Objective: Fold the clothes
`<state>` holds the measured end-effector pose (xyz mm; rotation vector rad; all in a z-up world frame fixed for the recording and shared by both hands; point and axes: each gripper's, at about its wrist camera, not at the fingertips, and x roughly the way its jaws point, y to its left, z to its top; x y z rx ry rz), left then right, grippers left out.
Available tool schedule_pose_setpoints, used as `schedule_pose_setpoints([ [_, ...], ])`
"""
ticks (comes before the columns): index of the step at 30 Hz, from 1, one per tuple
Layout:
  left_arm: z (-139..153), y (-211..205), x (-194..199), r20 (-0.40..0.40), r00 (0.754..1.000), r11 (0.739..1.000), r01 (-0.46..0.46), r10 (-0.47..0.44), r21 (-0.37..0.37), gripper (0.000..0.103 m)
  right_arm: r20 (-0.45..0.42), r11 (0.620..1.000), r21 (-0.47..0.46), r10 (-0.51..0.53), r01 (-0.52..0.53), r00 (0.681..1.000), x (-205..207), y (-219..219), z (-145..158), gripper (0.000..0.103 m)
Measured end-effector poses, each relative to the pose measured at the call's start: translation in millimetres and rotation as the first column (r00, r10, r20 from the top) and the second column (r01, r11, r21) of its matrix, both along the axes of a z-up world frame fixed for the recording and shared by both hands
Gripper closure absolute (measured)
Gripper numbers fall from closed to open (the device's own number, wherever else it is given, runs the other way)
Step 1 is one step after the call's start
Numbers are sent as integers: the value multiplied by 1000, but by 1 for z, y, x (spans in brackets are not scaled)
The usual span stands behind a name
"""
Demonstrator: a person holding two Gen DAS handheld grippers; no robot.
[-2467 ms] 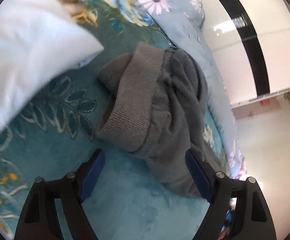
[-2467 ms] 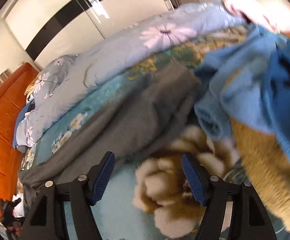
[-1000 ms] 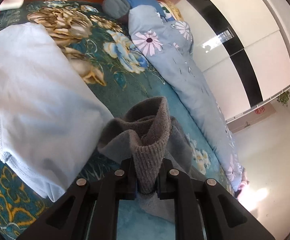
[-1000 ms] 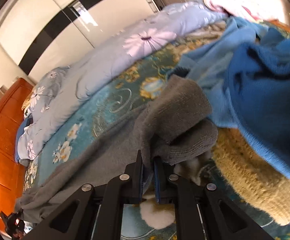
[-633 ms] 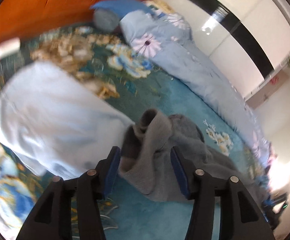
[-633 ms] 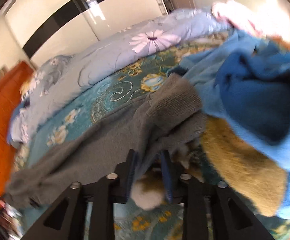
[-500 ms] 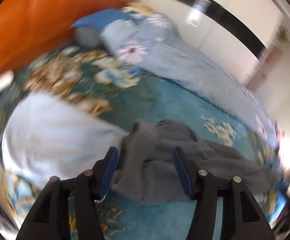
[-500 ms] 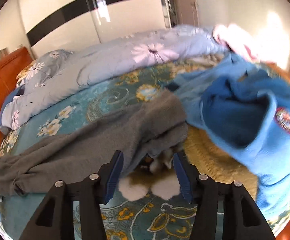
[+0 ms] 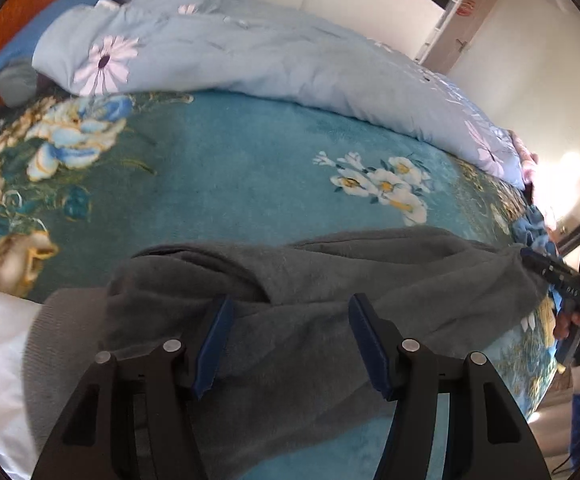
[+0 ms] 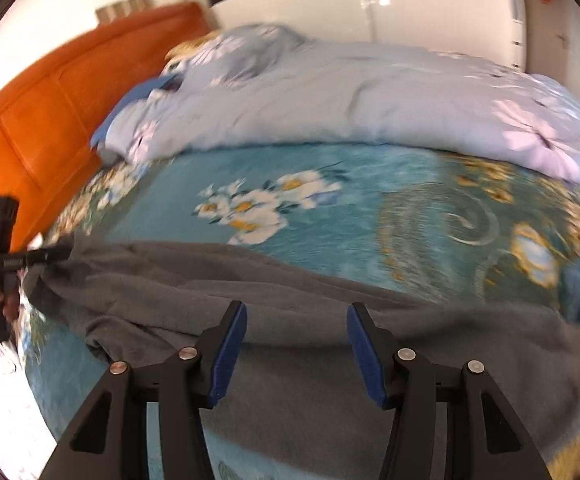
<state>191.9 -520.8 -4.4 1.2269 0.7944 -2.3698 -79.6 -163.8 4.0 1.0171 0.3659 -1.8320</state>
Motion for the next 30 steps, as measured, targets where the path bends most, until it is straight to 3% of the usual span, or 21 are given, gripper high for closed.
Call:
schedule_pose_setpoints([
  [3,-8,-3,-7,-12,1000,999,-15,15,44,41,14,997,43,66,-66,998,3,-18,-15,47],
  [11,-14,1,-13,-24,1000,999,5,-4,49,42,3,968,134,215,-214,977,19,-43,-38,47],
  [12,-16,0,-13,-22,1000,999,5,-4,42,45,-5,963,150,229,-226,973,22,-44,-41,47],
  [14,-20,-2,-10,-25,1000,999,-17,18,36,65,-22,950,185,259,-251,966,29,-46,-45,47],
  [15,-22,-4,-9,-27,999,999,-30,31,38,71,-28,946,195,271,-261,962,31,-46,-47,49],
  [17,-22,-8,-5,-53,997,998,-47,50,49,83,-47,939,218,284,-268,958,34,-46,-48,63],
  [19,-21,-11,-1,-84,994,997,-60,64,50,87,-73,934,243,288,-263,955,34,-47,-49,99],
  [26,-3,-29,5,-188,971,989,-142,146,37,91,-146,960,194,233,-203,962,16,-61,-23,101],
  [30,-9,-49,0,-185,961,977,-193,207,87,91,-143,972,182,173,-145,974,-2,-83,-22,101],
])
